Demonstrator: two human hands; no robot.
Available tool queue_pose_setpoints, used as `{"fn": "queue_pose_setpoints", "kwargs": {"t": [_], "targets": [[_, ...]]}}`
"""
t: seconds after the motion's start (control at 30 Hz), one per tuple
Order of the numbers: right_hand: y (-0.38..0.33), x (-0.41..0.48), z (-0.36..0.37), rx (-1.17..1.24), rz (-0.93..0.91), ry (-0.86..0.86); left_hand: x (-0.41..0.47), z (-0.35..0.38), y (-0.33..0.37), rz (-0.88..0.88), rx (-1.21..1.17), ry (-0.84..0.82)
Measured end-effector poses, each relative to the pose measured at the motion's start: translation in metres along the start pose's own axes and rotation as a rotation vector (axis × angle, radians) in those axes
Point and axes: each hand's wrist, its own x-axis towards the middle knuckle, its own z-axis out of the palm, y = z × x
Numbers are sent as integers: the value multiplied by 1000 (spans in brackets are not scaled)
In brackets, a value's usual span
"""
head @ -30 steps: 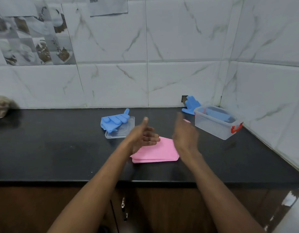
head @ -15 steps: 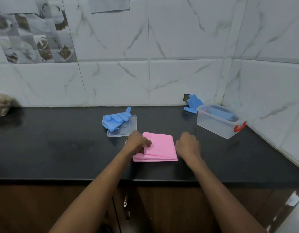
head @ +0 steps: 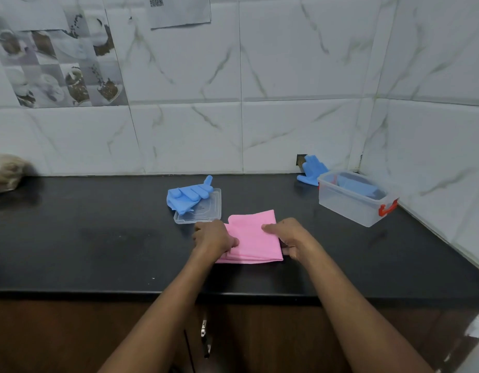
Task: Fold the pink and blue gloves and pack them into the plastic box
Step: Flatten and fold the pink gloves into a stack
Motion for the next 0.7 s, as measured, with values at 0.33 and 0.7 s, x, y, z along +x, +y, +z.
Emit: {"fn": "queue_pose_setpoints", "kwargs": {"t": [0.33,0.7], "targets": [[16,-4,-67,79,8,98,2,17,-21,79,-318,233],[25,-23,-283,-446,109,629,-6,31,-4,62,-166,242]]}}
